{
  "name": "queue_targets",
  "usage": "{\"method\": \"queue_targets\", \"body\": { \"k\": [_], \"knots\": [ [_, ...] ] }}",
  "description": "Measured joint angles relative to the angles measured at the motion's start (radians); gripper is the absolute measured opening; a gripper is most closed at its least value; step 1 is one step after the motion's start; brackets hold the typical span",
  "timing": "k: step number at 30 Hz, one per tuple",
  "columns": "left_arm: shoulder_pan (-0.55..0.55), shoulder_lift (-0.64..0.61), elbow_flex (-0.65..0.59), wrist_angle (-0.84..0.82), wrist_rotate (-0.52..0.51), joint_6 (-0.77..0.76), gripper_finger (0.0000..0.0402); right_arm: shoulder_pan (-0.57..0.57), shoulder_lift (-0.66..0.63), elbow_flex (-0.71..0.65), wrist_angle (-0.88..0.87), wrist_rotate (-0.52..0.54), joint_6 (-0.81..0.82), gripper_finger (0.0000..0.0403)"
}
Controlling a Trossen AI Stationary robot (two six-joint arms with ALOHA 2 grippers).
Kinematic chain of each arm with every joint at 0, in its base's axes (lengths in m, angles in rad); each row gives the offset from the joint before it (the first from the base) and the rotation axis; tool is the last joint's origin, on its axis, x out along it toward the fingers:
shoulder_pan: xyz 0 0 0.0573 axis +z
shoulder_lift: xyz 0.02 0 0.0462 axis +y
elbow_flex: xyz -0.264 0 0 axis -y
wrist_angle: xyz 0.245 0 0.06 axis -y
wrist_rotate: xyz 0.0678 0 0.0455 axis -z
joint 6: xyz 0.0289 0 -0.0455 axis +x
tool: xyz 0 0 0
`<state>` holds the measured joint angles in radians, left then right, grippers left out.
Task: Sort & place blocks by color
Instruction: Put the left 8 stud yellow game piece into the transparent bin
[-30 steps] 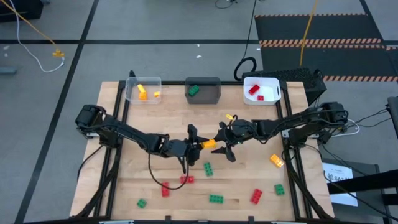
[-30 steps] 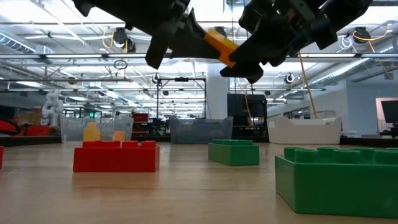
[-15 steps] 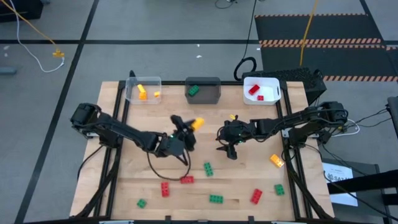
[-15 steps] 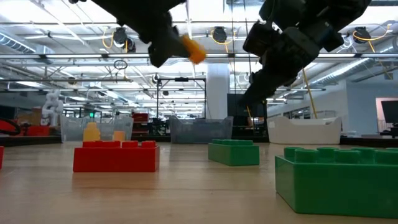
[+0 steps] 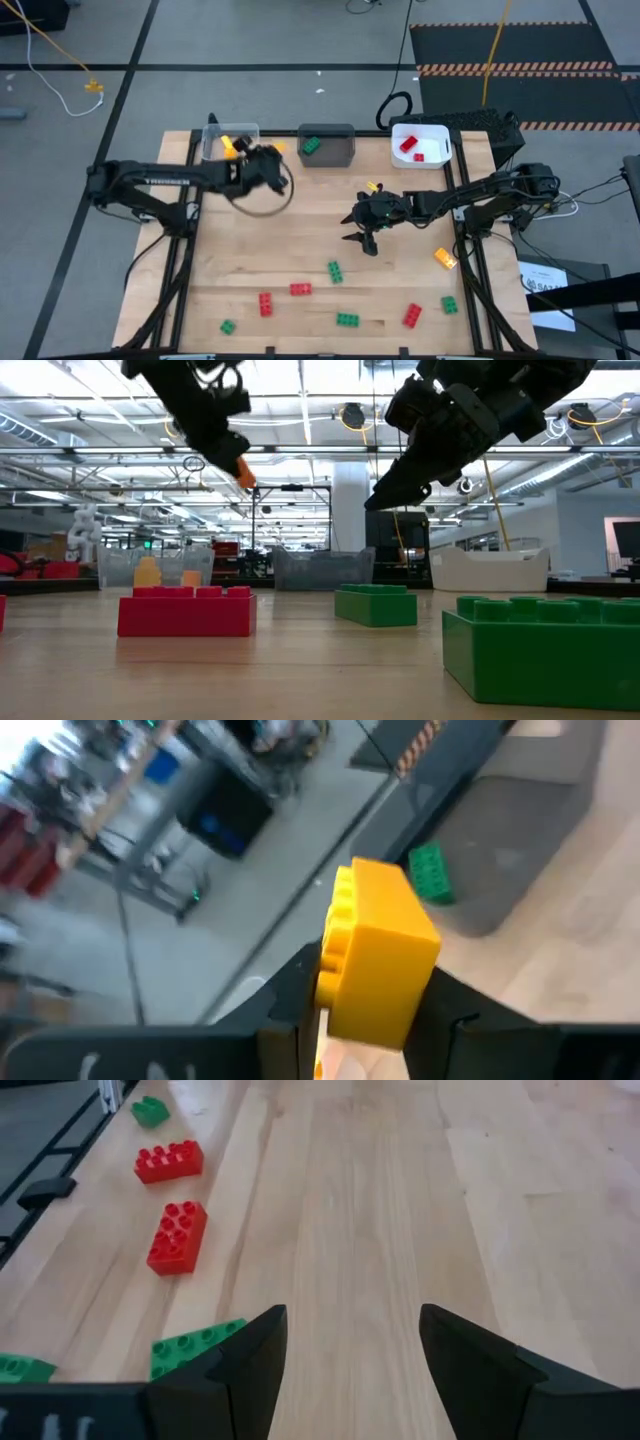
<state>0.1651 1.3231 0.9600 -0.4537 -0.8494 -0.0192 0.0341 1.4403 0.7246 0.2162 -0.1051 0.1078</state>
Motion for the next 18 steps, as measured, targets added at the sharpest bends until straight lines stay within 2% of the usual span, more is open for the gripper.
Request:
{"method": "queue_targets", "body": {
  "k": [7, 18],
  "knots": [
    [0.244, 0.010, -0.001, -0.093, 0.151, -0.043, 0.0097, 0.001, 0.000, 0.000, -0.016, -0.004, 0.003, 0.0222],
    [0.523, 0.030, -0.001, -0.169, 0.185, -0.025, 0.0097, 0.001, 0.000, 0.000, -0.019, -0.004, 0.003, 0.0222]
  ]
}}
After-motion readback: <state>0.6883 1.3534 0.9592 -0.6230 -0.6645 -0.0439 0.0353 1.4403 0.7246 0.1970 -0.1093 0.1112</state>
